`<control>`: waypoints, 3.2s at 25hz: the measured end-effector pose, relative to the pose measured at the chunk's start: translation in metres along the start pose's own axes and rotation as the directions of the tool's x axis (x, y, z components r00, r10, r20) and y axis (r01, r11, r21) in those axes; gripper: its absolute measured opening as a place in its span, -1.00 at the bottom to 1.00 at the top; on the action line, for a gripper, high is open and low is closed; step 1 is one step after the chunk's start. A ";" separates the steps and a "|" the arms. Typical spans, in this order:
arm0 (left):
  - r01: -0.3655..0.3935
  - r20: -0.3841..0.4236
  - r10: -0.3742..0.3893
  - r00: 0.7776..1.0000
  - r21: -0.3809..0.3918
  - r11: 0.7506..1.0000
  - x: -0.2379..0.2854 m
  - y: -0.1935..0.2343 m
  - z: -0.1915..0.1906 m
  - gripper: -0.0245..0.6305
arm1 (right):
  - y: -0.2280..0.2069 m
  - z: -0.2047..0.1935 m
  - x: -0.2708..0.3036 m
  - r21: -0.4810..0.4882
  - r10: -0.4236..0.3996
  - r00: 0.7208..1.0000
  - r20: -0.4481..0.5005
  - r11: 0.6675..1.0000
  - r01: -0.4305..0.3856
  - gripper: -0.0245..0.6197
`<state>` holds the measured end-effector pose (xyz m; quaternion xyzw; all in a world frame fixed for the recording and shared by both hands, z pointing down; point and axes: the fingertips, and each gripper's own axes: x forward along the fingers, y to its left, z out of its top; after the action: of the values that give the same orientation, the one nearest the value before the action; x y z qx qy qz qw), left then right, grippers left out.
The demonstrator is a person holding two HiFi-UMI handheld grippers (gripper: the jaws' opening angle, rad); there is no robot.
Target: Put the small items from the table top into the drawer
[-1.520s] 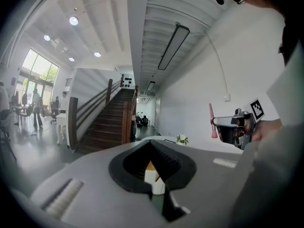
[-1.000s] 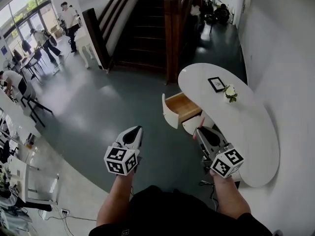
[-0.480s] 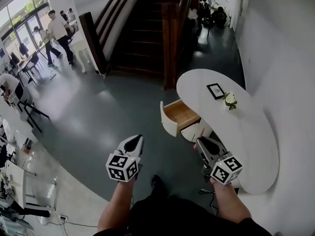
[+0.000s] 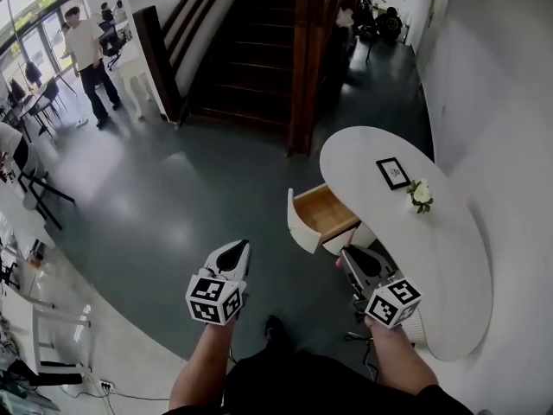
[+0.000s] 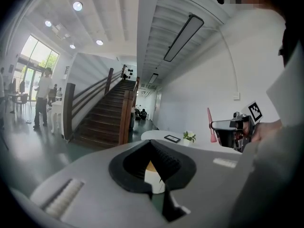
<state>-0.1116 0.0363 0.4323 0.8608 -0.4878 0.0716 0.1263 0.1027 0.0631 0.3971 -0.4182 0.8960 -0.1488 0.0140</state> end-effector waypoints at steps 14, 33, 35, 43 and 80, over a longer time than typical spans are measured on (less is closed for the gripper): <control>0.091 0.039 -0.090 0.995 -0.026 0.996 0.059 0.074 0.027 -0.89 | -0.019 0.029 0.081 -0.060 -0.109 0.993 -0.035 0.993 0.106 -0.76; 0.054 -0.021 -0.054 0.998 -0.027 0.998 0.134 0.109 0.030 -0.89 | -0.094 0.029 0.162 -0.003 -0.050 0.997 -0.054 0.999 0.050 -0.76; 0.041 -0.037 -0.042 0.998 -0.031 0.999 0.153 0.113 0.032 -0.89 | -0.114 0.029 0.176 0.011 -0.039 0.997 -0.063 0.999 0.040 -0.76; 0.027 -0.119 -0.025 0.993 0.012 1.000 0.240 0.105 0.035 -0.89 | -0.198 0.025 0.215 0.066 0.008 0.994 -0.105 0.998 -0.001 -0.76; 0.253 -0.293 -0.277 0.915 -0.117 0.960 0.336 0.116 -0.072 -0.89 | -0.231 -0.139 0.290 0.013 -0.064 0.870 -0.489 0.997 0.080 -0.76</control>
<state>-0.0382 -0.2757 0.6012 0.8919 -0.3435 0.1675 0.2417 0.0650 -0.2601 0.6226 -0.4000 0.8517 -0.2645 -0.2112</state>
